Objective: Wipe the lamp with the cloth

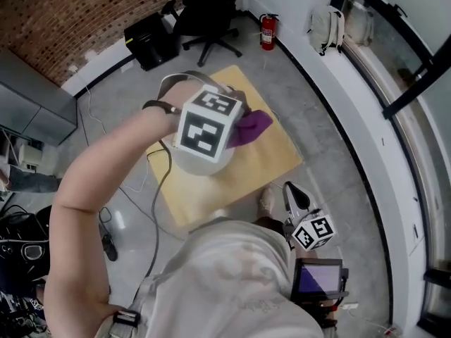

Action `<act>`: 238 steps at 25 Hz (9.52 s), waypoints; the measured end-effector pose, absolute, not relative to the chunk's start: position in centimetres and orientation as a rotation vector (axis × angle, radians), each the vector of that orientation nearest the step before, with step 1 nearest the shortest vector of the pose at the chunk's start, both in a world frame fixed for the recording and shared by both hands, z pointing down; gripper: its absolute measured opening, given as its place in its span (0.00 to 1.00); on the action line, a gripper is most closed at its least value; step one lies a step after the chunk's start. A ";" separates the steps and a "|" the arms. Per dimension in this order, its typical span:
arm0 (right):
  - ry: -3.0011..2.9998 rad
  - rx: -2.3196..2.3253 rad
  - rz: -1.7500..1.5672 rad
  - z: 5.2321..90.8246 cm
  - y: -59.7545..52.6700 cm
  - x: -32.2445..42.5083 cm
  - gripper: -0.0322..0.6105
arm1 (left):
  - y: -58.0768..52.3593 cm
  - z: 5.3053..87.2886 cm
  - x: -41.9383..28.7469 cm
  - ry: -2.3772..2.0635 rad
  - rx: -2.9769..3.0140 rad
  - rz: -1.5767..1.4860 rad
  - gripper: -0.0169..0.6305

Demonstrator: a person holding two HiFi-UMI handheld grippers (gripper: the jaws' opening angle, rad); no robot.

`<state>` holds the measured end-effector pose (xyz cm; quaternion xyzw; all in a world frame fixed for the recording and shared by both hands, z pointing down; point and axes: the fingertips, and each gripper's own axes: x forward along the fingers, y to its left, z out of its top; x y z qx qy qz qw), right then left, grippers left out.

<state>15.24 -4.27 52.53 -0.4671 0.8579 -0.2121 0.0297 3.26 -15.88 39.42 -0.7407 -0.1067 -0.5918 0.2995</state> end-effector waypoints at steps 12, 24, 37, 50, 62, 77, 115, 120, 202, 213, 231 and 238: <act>2.705 -1.386 -0.681 52.0 -2.1 14.7 0.07 | -14.5 39.5 -0.5 0.380 -2.077 -1.621 0.18; 2.886 -1.052 -0.643 50.2 -7.1 16.9 0.07 | -15.1 41.3 0.2 1.036 -2.107 -1.667 0.18; 3.004 -0.833 -0.668 51.2 -7.2 19.4 0.07 | -15.5 47.6 0.5 1.415 -2.000 -1.595 0.18; 3.032 -0.799 -0.654 51.2 -7.0 20.7 0.07 | -12.0 56.5 1.5 1.388 -2.213 -1.664 0.18; 3.116 -0.598 -0.606 50.4 -7.6 14.9 0.07 | -10.0 40.0 -4.5 1.619 -1.958 -1.131 0.18; 3.159 -0.501 -0.592 49.5 -6.8 11.3 0.07 | -10.5 44.7 -5.5 1.567 -1.880 -1.155 0.18; 3.140 -0.617 -0.615 49.3 -5.6 6.9 0.07 | -7.1 54.9 -10.6 1.993 -2.393 -0.968 0.18; 3.149 -0.605 -0.606 49.3 -5.6 6.2 0.07 | -6.2 57.7 -9.6 1.926 -2.490 -1.068 0.18; 3.101 -0.480 -0.583 45.6 -0.3 3.7 0.07 | 6.7 40.2 -15.1 1.985 -2.607 -0.265 0.18; 3.127 -0.520 -0.462 42.3 1.8 -0.5 0.07 | 6.8 44.0 -15.5 1.954 -2.727 -0.184 0.18; 3.146 -0.636 -0.433 44.6 7.2 -1.5 0.07 | 9.8 46.5 -15.1 1.836 -2.786 -0.180 0.18; 3.139 -0.658 -0.443 42.3 6.2 -2.0 0.07 | 8.7 44.6 -15.7 1.850 -2.794 -0.184 0.18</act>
